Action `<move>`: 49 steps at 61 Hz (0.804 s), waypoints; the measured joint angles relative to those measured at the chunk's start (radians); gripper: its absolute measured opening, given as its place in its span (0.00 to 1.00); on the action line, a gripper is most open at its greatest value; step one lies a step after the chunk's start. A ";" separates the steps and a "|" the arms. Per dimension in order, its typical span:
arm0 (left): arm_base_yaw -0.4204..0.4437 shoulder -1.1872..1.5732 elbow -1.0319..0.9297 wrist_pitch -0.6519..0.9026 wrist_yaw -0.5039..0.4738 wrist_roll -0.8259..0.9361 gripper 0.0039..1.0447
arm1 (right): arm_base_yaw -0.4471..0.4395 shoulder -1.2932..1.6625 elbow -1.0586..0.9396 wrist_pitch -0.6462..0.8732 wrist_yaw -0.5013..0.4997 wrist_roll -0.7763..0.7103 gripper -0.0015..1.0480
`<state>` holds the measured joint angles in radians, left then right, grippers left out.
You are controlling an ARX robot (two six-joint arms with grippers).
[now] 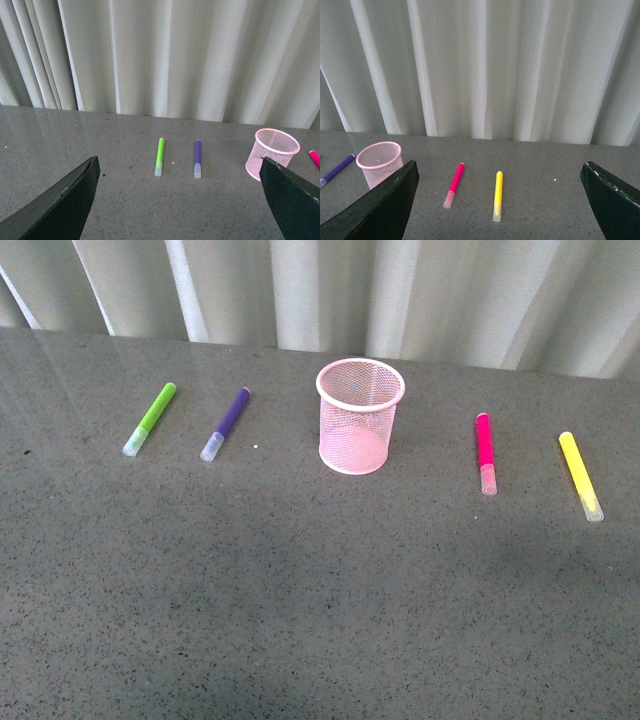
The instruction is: Insert purple and pink pens into pink cup
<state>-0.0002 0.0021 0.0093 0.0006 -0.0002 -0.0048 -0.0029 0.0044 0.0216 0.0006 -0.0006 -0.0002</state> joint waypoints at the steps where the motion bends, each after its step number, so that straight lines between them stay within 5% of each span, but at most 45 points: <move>1: 0.000 0.000 0.000 0.000 0.000 0.000 0.94 | 0.000 0.000 0.000 0.000 0.000 0.000 0.93; 3: -0.010 0.011 0.004 -0.013 -0.030 -0.014 0.94 | 0.000 0.000 0.000 0.000 0.000 0.000 0.93; 8: -0.096 0.197 0.112 -0.188 -0.372 -0.145 0.94 | 0.000 0.000 0.000 0.000 0.000 0.000 0.93; 14: -0.105 0.498 0.233 -0.036 -0.603 -0.157 0.94 | 0.000 0.000 0.000 0.000 -0.004 0.000 0.93; 22: -0.084 0.814 0.446 0.237 -0.570 -0.093 0.94 | 0.000 0.000 0.000 0.000 0.000 0.000 0.93; 28: -0.086 1.027 0.642 0.293 -0.506 -0.049 0.94 | 0.000 0.000 0.000 0.000 0.000 0.000 0.93; 38: -0.111 1.329 0.936 0.235 -0.425 0.005 0.94 | 0.000 0.000 0.000 0.000 0.000 0.000 0.93; 49: -0.165 1.585 1.249 -0.013 -0.355 0.041 0.94 | 0.000 0.000 0.000 0.000 0.000 0.000 0.93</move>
<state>-0.1650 1.5867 1.2587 -0.0128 -0.3553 0.0360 -0.0029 0.0044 0.0216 0.0006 -0.0006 -0.0002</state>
